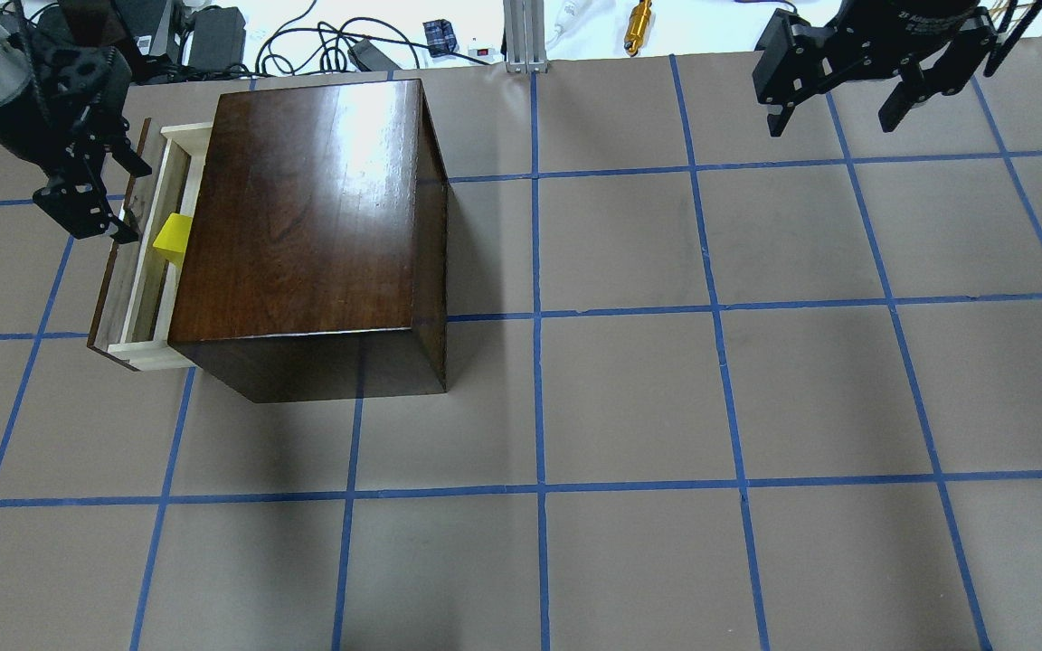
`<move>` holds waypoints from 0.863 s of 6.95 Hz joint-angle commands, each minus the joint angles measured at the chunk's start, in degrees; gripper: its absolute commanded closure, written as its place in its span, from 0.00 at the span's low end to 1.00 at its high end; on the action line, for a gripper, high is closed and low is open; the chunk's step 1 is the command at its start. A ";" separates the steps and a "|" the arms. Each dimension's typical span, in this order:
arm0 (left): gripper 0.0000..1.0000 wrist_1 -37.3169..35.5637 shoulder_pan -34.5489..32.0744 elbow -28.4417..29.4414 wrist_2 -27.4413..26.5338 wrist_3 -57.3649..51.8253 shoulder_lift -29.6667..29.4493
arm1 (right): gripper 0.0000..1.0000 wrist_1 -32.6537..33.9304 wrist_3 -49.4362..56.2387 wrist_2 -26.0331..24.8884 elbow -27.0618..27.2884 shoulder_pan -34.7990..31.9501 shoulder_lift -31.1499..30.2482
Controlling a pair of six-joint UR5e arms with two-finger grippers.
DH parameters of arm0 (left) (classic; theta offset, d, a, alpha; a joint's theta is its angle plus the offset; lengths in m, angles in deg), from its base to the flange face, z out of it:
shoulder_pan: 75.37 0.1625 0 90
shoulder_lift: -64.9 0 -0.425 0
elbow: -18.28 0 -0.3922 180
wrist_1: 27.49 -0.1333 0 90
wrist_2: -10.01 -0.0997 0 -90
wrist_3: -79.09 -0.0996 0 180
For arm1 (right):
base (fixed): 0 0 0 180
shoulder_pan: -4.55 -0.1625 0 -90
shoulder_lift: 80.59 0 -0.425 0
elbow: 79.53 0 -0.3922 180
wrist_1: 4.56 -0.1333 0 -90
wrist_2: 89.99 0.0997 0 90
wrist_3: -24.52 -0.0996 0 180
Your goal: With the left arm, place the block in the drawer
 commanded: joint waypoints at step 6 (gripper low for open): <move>0.00 6.77 -17.57 1.41 -0.45 63.89 6.88 | 0.00 0.00 0.00 0.01 0.00 -0.08 -0.07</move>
